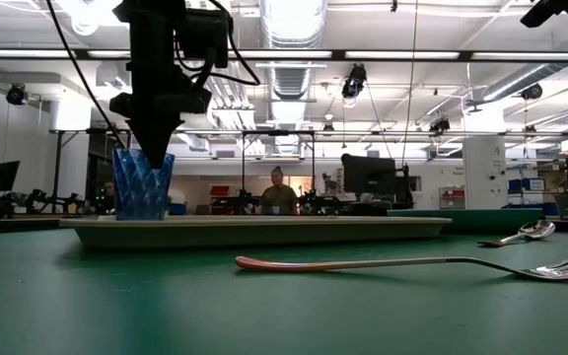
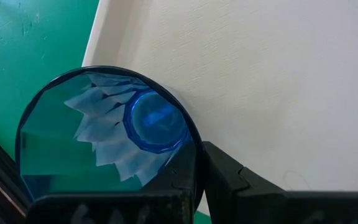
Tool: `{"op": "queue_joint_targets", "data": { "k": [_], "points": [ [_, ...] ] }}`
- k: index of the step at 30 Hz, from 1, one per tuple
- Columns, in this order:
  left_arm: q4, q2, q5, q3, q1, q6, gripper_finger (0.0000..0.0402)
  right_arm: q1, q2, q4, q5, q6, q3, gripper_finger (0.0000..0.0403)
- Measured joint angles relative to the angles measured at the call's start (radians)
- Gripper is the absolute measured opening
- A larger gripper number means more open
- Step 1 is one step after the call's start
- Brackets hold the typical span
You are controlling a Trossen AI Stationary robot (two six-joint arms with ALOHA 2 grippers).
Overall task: Pick and place plate/cup/fork/spoon on tray
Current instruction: Put the blue glass cup on the white tray, then put the blue plate on the white tray
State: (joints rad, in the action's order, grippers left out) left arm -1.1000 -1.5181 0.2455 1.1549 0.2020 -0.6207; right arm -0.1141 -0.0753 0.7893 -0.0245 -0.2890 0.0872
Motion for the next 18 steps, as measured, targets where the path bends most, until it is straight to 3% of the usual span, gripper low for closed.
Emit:
{"op": "queue_joint_targets", "data": {
  "k": [18],
  "points": [
    [0.0, 0.003, -0.005, 0.0, 0.0, -0.001, 0.0087, 0.0, 0.0, 0.0, 0.0, 0.0, 0.0, 0.0009]
  ]
}}
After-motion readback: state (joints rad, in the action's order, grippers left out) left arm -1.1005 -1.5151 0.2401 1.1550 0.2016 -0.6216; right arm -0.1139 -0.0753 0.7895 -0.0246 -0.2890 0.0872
